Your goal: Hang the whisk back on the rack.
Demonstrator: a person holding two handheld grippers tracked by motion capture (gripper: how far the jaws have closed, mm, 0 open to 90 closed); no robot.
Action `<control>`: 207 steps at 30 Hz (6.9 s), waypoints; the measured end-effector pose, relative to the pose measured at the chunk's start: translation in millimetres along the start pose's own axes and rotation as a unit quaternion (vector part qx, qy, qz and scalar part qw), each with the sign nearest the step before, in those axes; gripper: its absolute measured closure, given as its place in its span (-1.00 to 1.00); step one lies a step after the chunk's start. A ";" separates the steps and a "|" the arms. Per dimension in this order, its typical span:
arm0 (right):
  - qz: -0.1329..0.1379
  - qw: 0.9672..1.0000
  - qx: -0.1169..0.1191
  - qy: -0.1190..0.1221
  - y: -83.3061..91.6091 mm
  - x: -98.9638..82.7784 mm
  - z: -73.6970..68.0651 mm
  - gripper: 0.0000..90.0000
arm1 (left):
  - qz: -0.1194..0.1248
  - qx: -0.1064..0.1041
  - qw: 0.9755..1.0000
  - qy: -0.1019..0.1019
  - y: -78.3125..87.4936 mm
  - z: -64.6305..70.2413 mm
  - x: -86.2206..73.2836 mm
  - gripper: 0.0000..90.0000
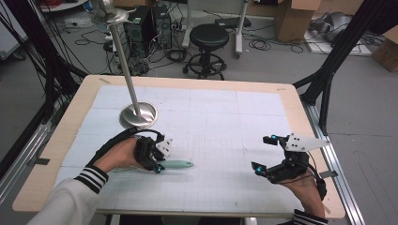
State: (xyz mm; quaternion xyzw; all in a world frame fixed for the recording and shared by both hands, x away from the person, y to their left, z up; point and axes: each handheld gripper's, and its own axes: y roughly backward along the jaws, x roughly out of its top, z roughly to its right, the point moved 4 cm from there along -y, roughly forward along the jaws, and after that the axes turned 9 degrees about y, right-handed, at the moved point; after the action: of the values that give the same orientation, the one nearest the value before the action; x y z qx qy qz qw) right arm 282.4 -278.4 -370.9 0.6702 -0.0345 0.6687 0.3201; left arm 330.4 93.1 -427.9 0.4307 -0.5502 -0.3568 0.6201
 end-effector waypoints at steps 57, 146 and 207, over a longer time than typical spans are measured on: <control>0.002 1.000 -0.007 -0.003 1.4 -0.6 3.1 -0.99 | 0.286 0.121 0.939 0.147 177.7 -23.3 -62.4 0.54; 0.006 1.000 -0.007 -0.015 5.1 -5.3 6.3 -0.99 | 0.364 0.230 0.866 0.254 306.7 -105.1 -108.8 0.54; 0.013 1.000 -0.008 -0.021 10.1 -12.6 12.4 -0.99 | 0.344 0.239 0.866 0.273 271.1 -138.6 -75.2 0.08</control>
State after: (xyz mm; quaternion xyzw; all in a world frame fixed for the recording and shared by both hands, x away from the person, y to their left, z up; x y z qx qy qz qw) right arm 287.2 -297.1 -377.3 0.6810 -0.0555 0.6583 0.3159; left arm 448.5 283.1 -208.1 0.4291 -0.5406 0.1537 0.7071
